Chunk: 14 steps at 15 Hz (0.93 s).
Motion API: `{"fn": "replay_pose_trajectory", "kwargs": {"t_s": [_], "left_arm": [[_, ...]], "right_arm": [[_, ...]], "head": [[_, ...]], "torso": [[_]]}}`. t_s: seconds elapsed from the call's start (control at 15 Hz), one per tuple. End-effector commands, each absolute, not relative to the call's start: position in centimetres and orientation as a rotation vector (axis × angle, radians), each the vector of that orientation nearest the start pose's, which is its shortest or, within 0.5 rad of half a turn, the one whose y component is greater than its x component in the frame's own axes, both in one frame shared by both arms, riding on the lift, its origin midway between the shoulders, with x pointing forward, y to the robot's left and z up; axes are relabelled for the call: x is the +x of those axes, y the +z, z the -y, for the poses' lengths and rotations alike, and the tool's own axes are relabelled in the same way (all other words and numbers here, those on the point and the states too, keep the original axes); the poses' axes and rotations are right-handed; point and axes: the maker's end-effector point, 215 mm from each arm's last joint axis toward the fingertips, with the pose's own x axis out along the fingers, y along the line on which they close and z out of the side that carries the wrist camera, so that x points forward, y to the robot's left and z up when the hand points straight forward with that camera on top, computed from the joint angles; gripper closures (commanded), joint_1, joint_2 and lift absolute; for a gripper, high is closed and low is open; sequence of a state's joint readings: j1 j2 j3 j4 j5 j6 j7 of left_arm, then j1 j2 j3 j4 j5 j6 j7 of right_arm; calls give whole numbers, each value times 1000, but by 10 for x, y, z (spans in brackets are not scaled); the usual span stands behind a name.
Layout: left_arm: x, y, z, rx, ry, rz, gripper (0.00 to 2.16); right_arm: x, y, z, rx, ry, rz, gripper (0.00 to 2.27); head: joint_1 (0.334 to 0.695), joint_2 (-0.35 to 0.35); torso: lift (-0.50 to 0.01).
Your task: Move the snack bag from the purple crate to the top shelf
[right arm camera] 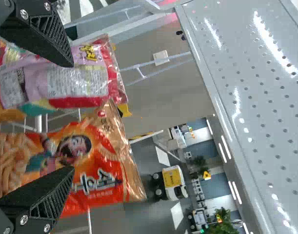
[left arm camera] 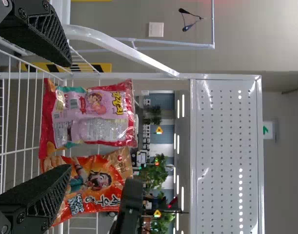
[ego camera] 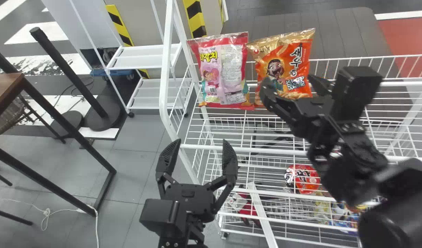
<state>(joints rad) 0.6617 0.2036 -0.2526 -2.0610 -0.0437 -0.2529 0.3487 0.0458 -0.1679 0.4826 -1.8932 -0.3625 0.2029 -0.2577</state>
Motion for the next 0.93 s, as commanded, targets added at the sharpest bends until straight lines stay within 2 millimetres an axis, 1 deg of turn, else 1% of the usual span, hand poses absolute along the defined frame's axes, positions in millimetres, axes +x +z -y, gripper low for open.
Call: {"fn": "replay_pose_trajectory", "kwargs": {"t_s": [0.0,0.07,0.13,0.2,0.33,0.47,0.53,0.6,0.67,0.8,0.87], "left_arm": [[372,-320,-182,29,25,80,70],[371,-317,-184,29,29,82,70],[370,-315,-186,32,32,84,70],[371,-312,-186,30,34,90,70],[369,-316,-186,29,34,81,70],[366,-319,-184,32,36,65,70],[366,-325,-183,41,35,32,70],[364,-325,-182,39,37,27,70],[362,-323,-182,37,38,27,70],[358,-318,-182,33,40,29,70],[356,-321,-182,34,39,16,73]], "right_arm": [[494,-310,67,101,279,-81,56],[479,-311,91,76,253,-74,56],[465,-312,105,56,244,-72,56],[448,-311,121,46,237,-68,56],[415,-300,144,28,225,-21,56],[382,-298,158,14,212,17,56],[369,-294,163,20,204,44,56],[360,-296,169,14,199,42,66],[351,-303,174,7,198,27,87],[338,-310,183,-4,196,21,87],[328,-304,190,0,191,51,87]], "head": [[695,200],[695,187],[695,171],[695,139],[695,112],[695,84],[695,57],[695,47],[695,37],[695,22],[695,15]], "torso": [[1],[1],[1],[1],[1],[1],[1],[1],[1],[1],[1]]}}
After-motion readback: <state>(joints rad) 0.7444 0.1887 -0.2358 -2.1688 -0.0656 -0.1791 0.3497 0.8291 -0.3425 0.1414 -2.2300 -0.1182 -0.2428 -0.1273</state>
